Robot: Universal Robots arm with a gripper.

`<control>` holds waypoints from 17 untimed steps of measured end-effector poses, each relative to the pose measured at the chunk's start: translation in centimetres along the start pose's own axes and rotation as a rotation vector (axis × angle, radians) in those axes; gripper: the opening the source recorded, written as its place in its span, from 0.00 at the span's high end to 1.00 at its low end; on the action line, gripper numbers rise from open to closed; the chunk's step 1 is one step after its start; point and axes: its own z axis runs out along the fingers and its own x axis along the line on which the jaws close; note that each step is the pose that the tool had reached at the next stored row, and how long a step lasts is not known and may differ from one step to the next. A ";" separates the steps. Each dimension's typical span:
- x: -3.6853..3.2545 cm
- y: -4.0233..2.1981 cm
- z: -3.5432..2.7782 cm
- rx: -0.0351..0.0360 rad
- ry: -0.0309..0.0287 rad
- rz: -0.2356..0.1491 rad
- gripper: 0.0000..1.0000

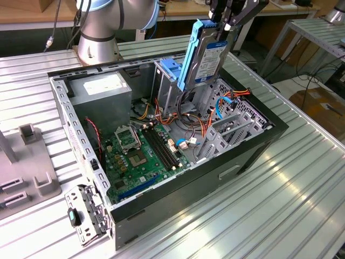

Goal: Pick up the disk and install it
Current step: 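Pick up the disk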

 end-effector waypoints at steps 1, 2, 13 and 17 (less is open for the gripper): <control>0.53 0.00 0.00 0.0000 -0.0001 0.000 0.65; 0.80 0.00 -0.01 0.0000 0.0000 0.000 0.65; 2.98 0.01 -0.03 0.0000 -0.0001 0.000 0.65; 3.11 0.01 -0.04 0.0000 -0.0001 0.000 0.65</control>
